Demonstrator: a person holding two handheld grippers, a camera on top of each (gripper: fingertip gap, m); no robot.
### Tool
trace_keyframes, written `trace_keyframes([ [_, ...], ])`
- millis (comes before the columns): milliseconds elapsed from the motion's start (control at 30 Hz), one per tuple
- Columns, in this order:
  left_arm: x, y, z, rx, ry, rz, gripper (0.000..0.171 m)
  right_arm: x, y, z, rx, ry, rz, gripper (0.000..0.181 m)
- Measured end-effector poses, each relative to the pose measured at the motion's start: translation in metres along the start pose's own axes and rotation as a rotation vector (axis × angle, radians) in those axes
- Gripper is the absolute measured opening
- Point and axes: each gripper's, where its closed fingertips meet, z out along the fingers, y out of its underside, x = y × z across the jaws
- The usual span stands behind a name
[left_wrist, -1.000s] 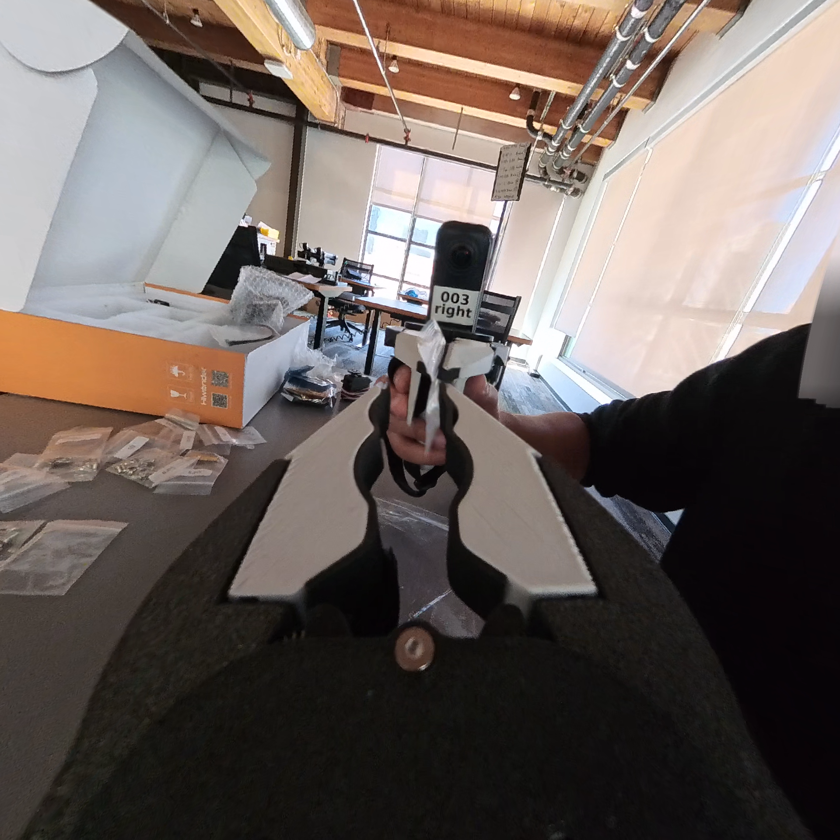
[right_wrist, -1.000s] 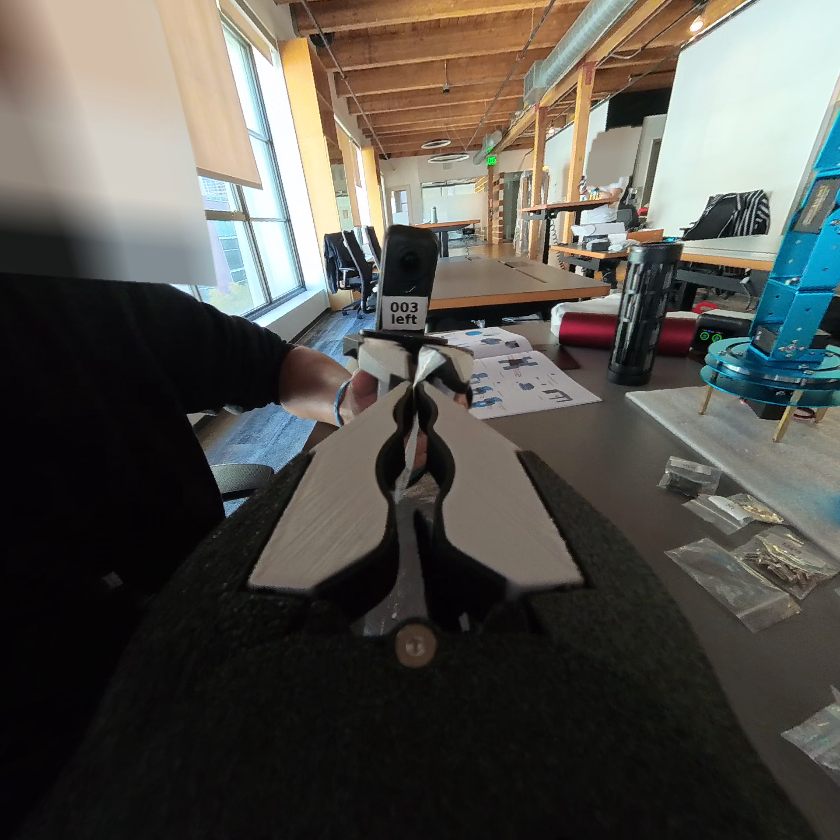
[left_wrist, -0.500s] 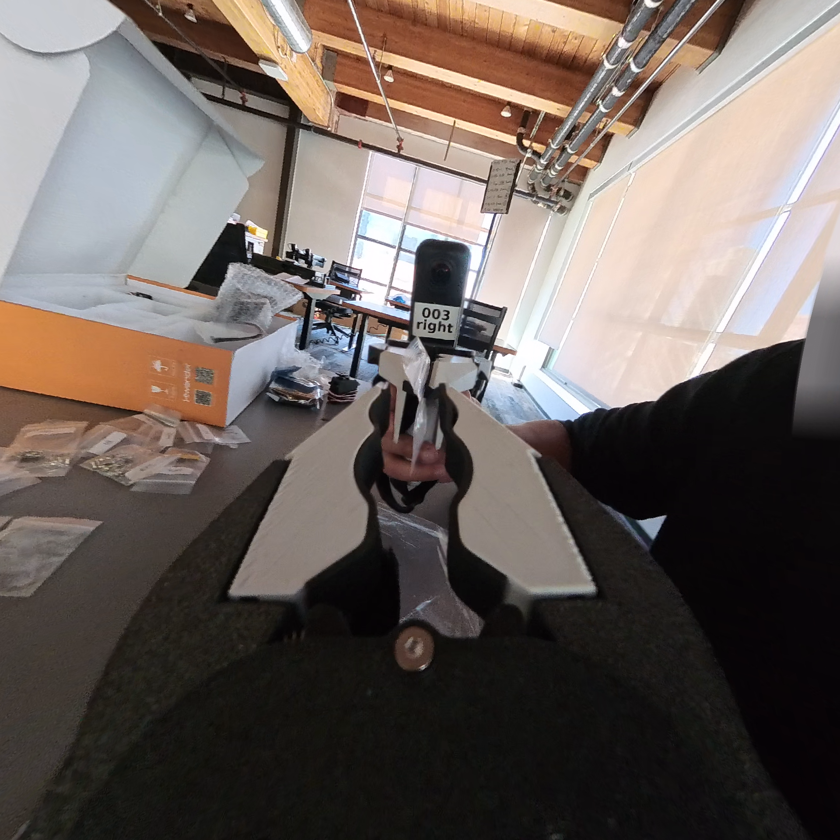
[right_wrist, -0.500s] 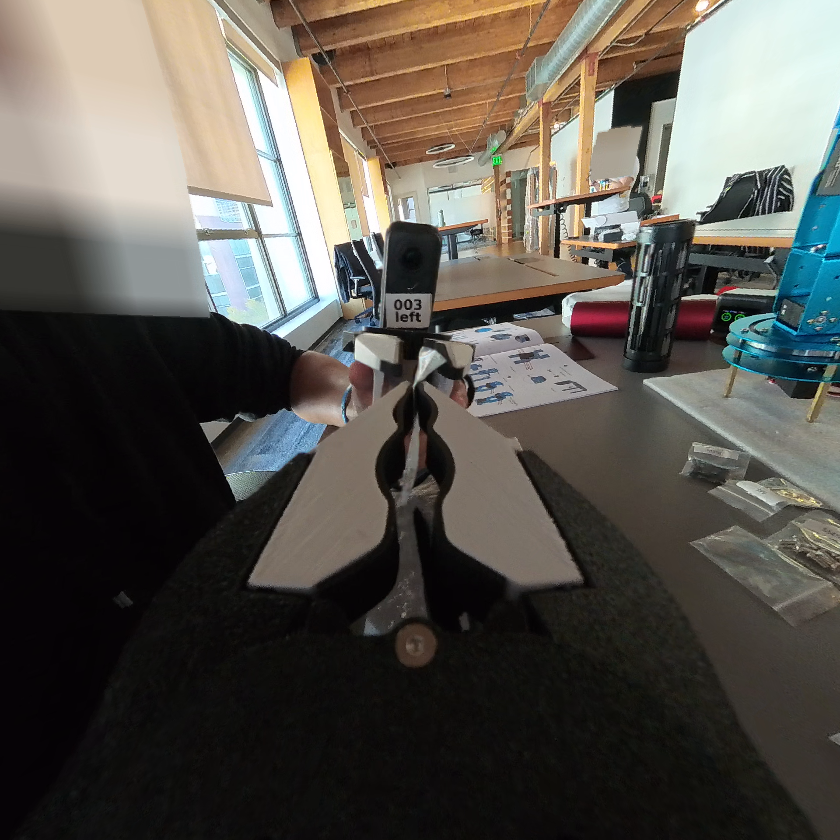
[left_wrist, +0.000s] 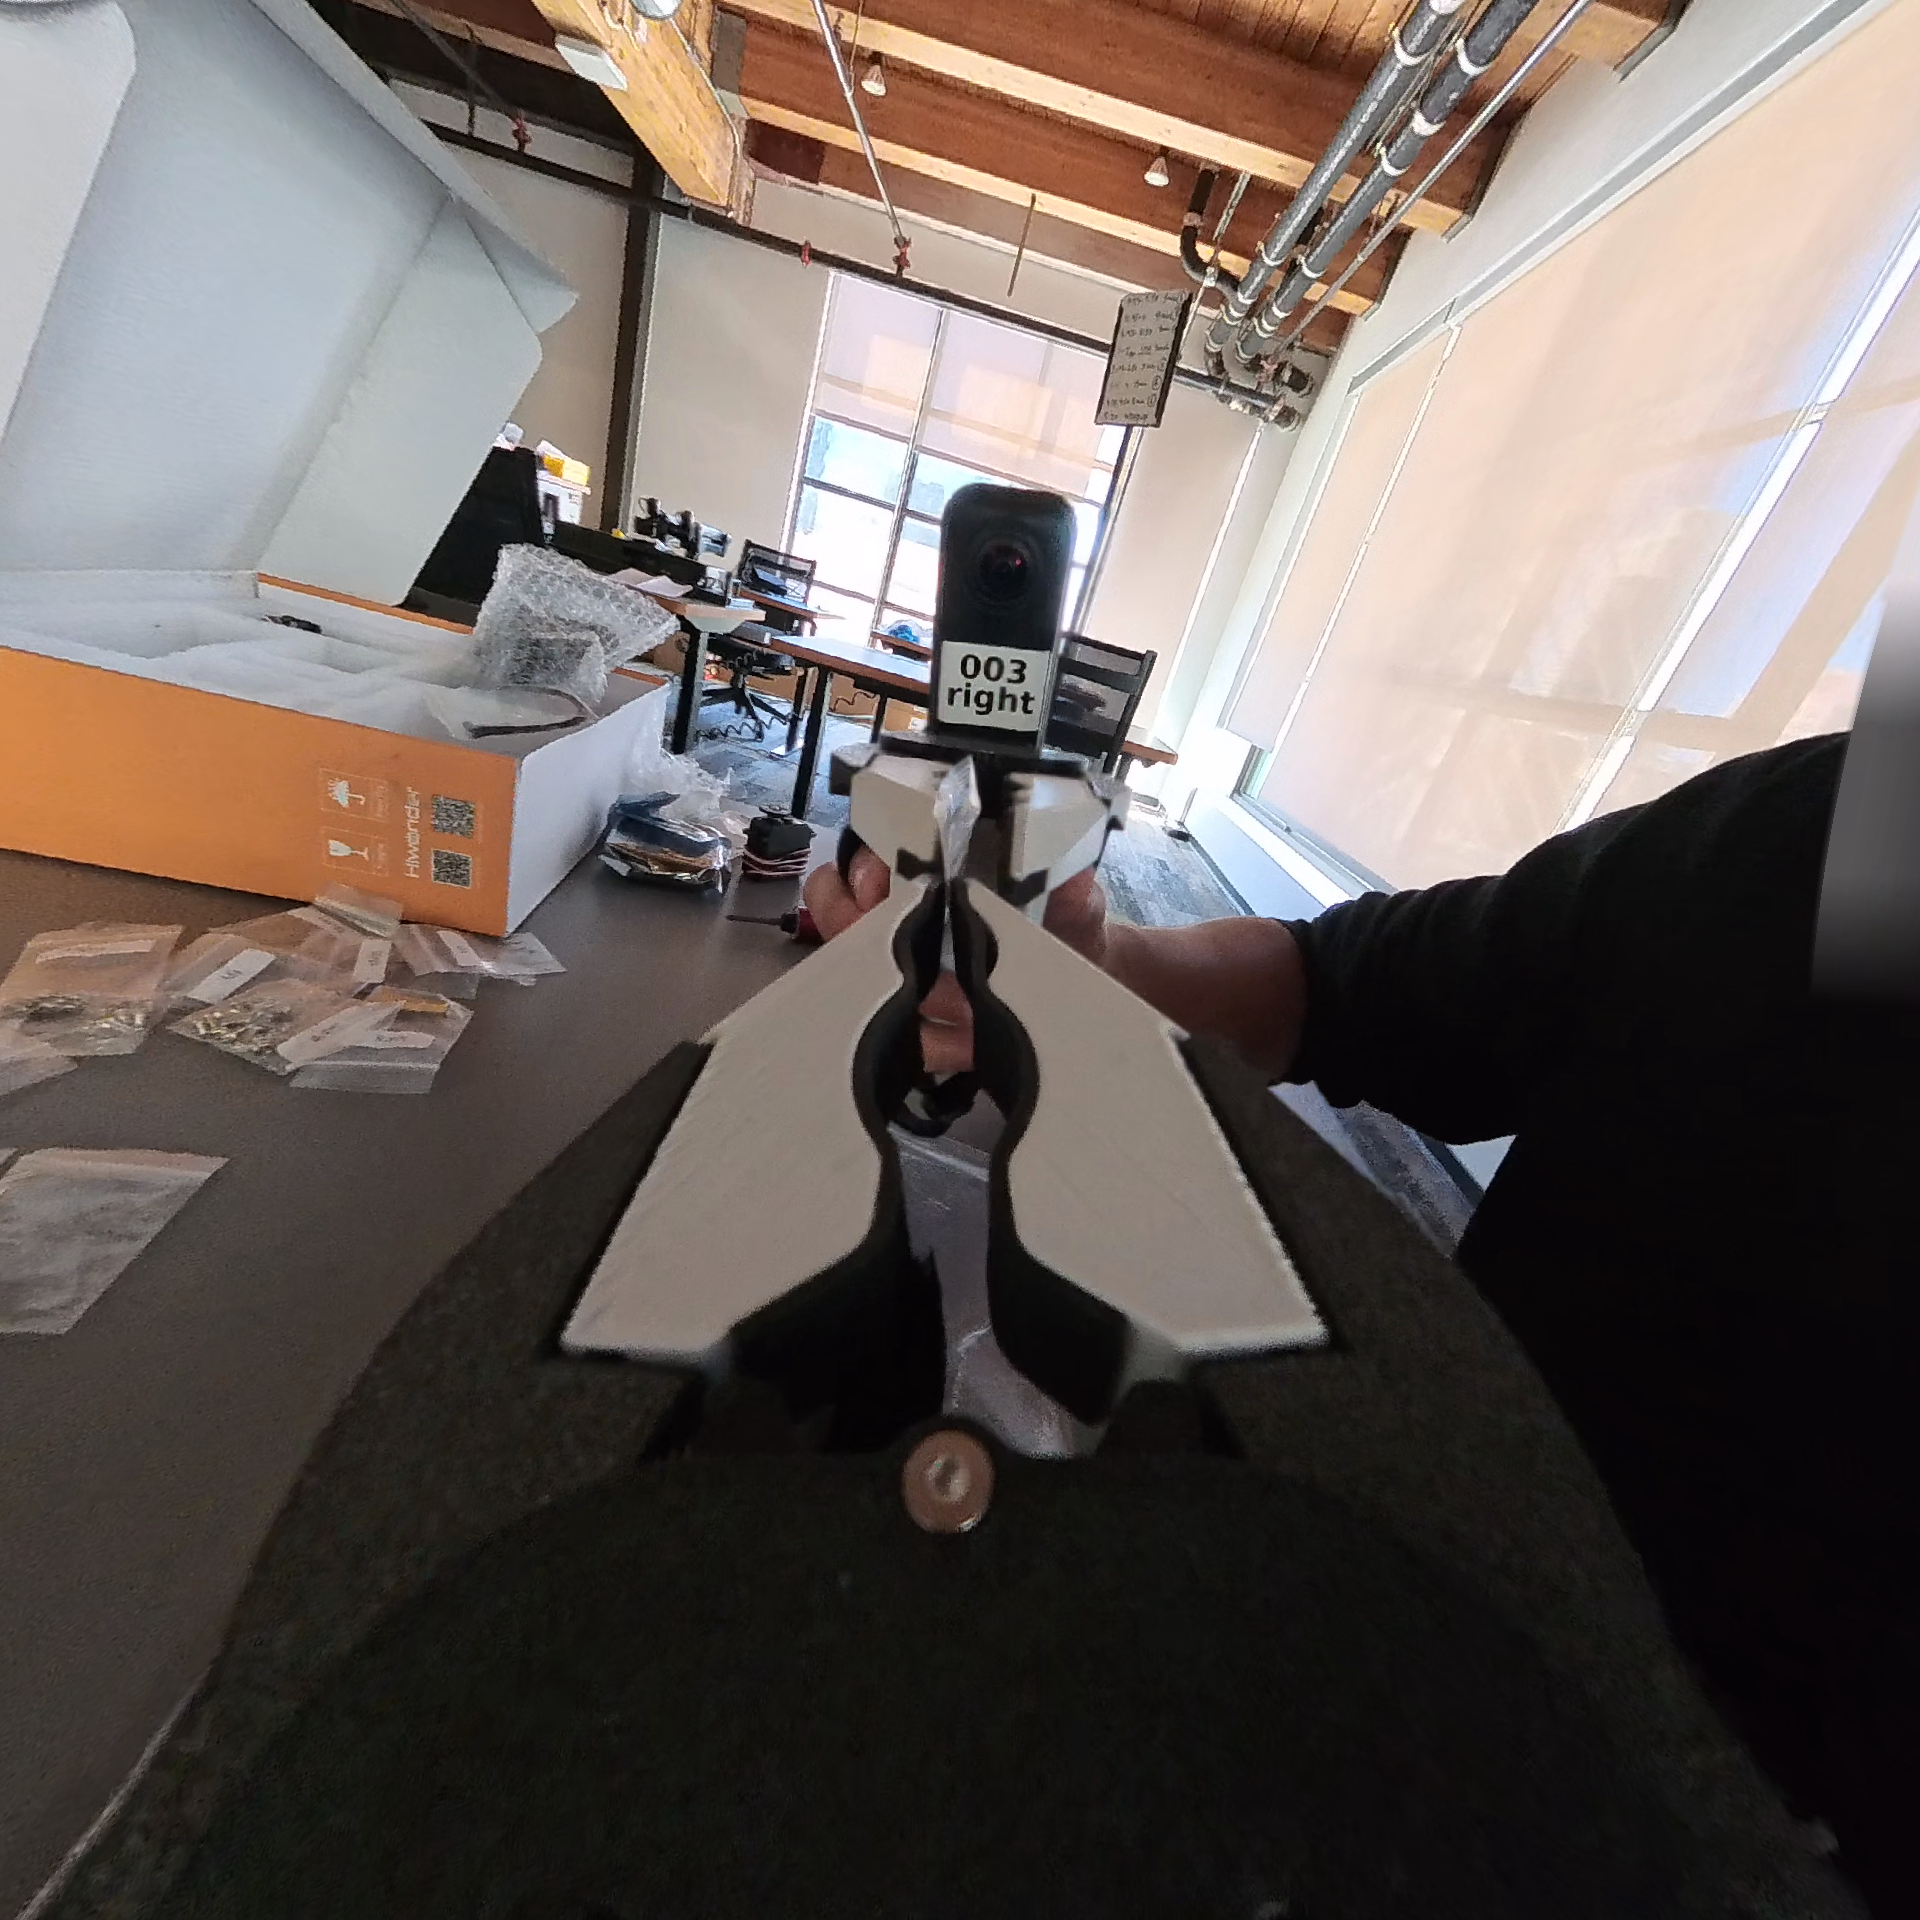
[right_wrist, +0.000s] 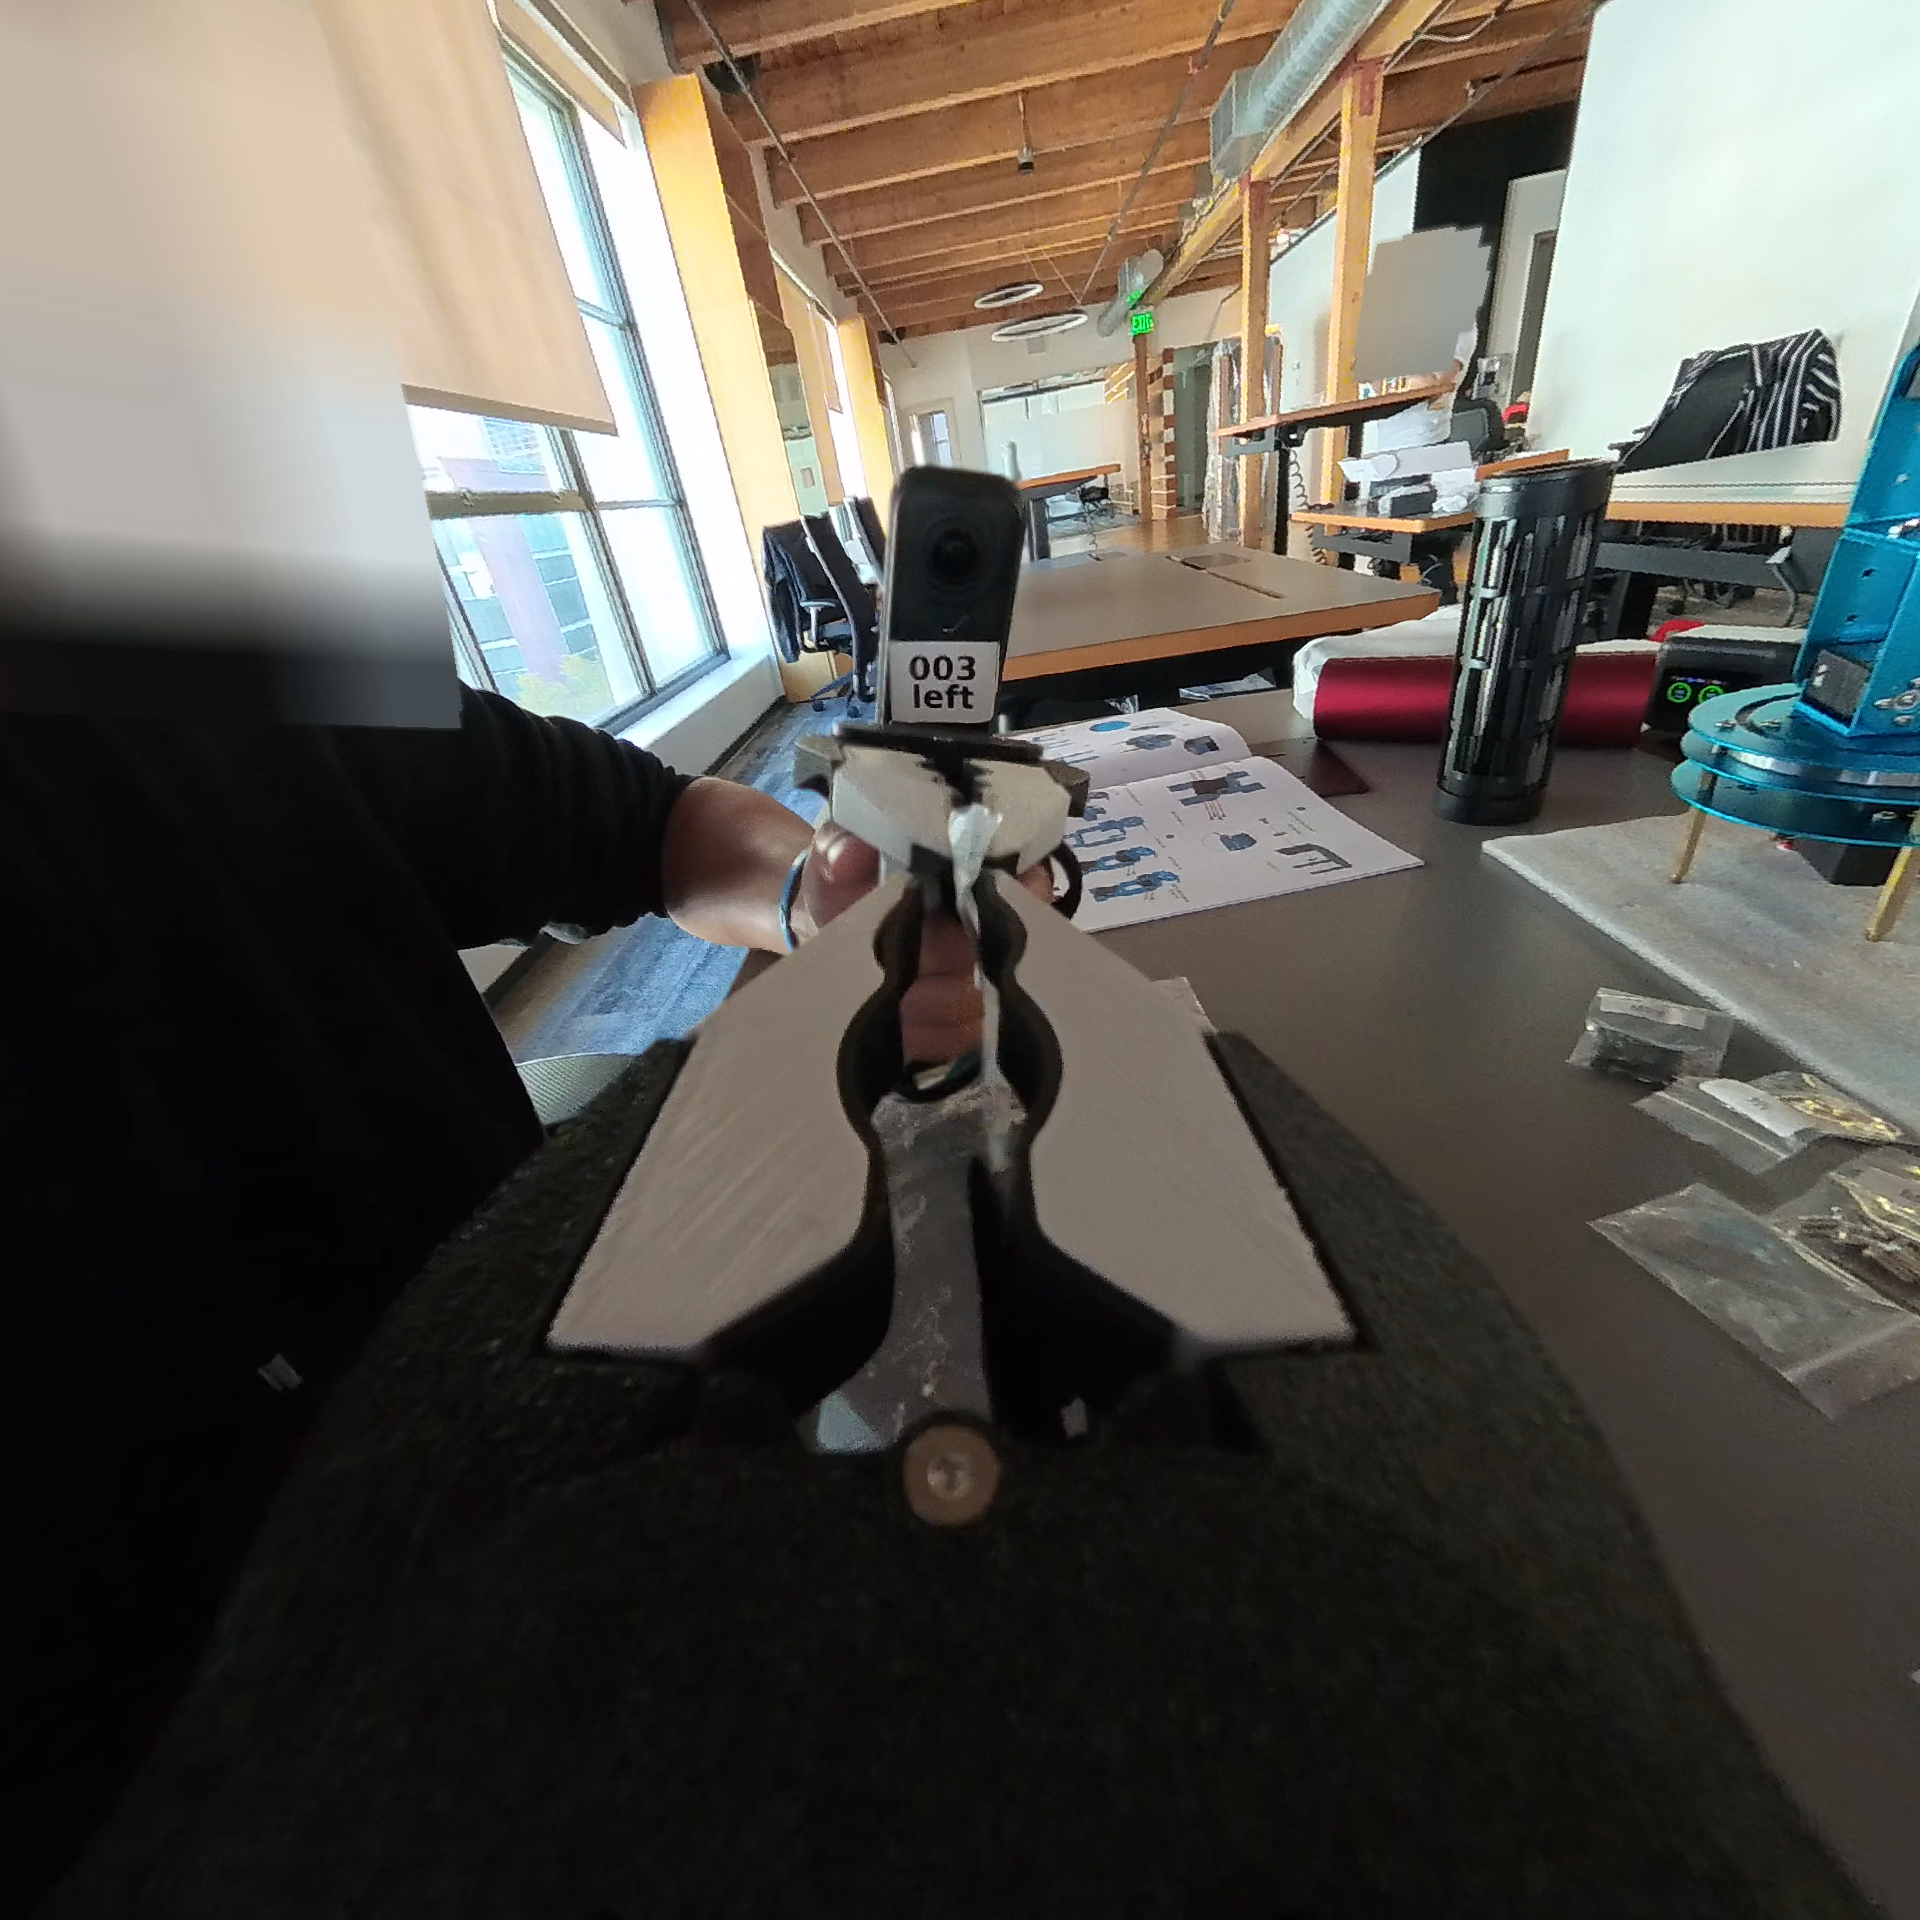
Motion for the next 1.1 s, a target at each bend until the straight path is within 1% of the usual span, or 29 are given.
trace_keyframes([
  [100, 0.0023, 0.0023, 0.0011, -0.01, 0.0, 0.024, 0.0, -0.0014, -0.0028, -0.0004, 0.02, -0.015, 0.026, 0.01],
  [167, 0.0031, 0.0022, 0.0013, -0.011, -0.003, 0.032, 0.0, -0.0008, 0.0007, 0.0, -0.004, -0.013, 0.02, 0.003],
  [267, 0.0041, 0.0024, 0.0017, -0.015, -0.005, 0.046, 0.0, 0.0001, 0.0015, -0.0006, -0.018, 0.0, -0.006, 0.0],
  [467, 0.0037, 0.0061, 0.0026, -0.039, -0.017, 0.081, 0.0, -0.0009, -0.0003, -0.0011, -0.003, -0.009, 0.003, 0.003],
  [600, 0.0048, 0.0075, 0.0034, -0.043, -0.022, 0.101, 0.0, -0.0013, 0.0007, -0.0017, -0.019, -0.016, 0.011, 0.001],
  [800, 0.0063, 0.0069, 0.0031, -0.048, -0.052, 0.171, 0.0, -0.0033, -0.0001, -0.0013, -0.019, -0.002, -0.073, 0.0],
  [867, 0.0058, 0.008, 0.0028, -0.06, -0.063, 0.197, 0.0, -0.0032, 0.0009, -0.0012, -0.039, -0.004, -0.059, 0.0],
  [900, 0.006, 0.0082, 0.0031, -0.064, -0.06, 0.198, 0.0, -0.0029, 0.0012, -0.0014, -0.054, -0.008, -0.032, 0.0],
  [1000, 0.0073, 0.0056, 0.0027, -0.054, -0.054, 0.181, 0.0, -0.0034, -0.0024, -0.0028, -0.041, 0.009, -0.063, 0.0],
  [1100, 0.006, 0.0025, 0.0008, -0.046, -0.058, 0.182, 0.0, -0.0015, -0.0053, -0.0046, -0.039, 0.017, -0.054, 0.0],
])
